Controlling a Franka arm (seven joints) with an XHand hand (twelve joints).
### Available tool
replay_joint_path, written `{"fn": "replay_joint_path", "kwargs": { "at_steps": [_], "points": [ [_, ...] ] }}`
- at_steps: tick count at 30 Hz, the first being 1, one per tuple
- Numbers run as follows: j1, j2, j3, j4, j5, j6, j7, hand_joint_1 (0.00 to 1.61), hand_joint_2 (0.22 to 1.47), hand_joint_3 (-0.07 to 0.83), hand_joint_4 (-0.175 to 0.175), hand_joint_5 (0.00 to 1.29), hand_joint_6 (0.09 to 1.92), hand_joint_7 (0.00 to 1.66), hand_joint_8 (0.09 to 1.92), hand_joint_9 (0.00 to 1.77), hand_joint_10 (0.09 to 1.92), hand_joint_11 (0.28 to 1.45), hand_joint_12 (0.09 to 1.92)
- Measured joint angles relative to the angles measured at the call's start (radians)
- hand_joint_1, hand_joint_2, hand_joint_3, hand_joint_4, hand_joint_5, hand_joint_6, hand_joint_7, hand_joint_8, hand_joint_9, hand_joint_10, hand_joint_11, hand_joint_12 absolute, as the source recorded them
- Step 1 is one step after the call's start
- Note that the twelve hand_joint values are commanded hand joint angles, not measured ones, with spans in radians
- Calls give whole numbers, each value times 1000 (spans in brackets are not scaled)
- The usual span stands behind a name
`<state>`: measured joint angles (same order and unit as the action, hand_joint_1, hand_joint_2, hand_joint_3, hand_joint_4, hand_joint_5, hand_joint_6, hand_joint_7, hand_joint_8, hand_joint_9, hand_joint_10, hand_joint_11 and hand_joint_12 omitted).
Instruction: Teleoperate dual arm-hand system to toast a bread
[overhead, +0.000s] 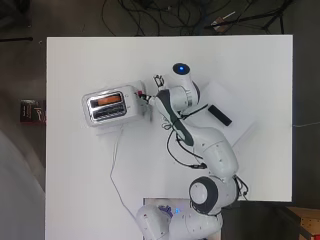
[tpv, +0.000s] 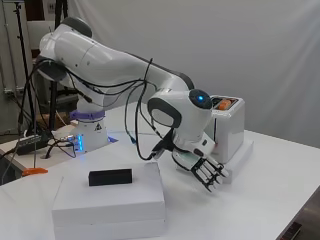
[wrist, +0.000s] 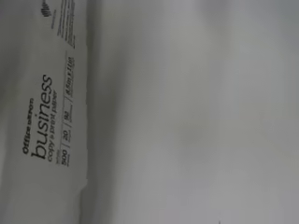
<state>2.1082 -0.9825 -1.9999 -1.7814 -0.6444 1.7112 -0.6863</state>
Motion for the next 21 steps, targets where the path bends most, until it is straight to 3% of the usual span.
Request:
{"fn": "replay_joint_path", "kwargs": {
  "at_steps": [3, 7, 11, 14, 17, 21],
  "points": [
    [-115, 119, 46, 5, 139, 10, -30, 5, 1031, 9, 14, 120, 87, 284, 87, 361, 87, 415, 87],
    [-482, 470, 345, 6, 317, 16, -156, 0, 1057, 8, -11, 145, 87, 326, 87, 474, 87, 456, 87],
    [-919, 857, 740, 6, 316, 26, -167, 0, 1090, 12, -45, 198, 87, 320, 87, 454, 87, 435, 87],
    [-1153, 1034, 958, 6, 306, 33, -175, 0, 1093, 2, -65, 192, 87, 325, 87, 473, 87, 442, 87],
    [-1248, 1071, 1048, 0, 308, 44, -186, 0, 1087, -2, -70, 171, 87, 283, 87, 440, 87, 433, 87],
    [-1110, 971, 944, -6, 329, 54, -213, 0, 1077, -5, -84, 172, 87, 276, 87, 420, 87, 422, 87]
  ]
}}
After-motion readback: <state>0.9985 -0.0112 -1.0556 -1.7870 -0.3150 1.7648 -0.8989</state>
